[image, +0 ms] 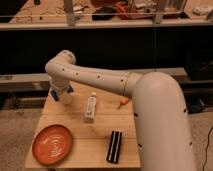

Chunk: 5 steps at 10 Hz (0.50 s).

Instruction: Place the white sponge in the ceramic cup

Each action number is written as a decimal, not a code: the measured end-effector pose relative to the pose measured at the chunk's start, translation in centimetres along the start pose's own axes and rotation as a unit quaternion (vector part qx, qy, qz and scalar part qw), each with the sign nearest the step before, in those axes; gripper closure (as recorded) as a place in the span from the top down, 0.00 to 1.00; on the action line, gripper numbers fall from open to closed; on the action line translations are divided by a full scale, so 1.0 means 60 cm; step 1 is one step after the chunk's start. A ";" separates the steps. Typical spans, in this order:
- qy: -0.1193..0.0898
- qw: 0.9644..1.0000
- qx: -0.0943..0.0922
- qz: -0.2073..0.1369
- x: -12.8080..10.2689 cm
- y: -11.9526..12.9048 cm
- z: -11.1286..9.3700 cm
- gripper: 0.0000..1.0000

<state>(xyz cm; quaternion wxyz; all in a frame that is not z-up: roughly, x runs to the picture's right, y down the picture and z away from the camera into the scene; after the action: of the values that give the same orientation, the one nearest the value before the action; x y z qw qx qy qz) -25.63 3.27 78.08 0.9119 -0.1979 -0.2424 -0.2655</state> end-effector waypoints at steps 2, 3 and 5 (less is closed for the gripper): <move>-0.002 1.000 -0.002 -0.002 0.000 0.001 0.002 0.79; -0.002 1.000 -0.004 -0.004 0.000 0.001 0.003 0.79; -0.003 1.000 -0.005 -0.005 0.000 0.001 0.004 0.80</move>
<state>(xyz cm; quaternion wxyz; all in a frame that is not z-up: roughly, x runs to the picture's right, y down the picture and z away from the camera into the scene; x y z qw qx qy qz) -25.68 3.48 78.26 0.9088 -0.2017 -0.2452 -0.2707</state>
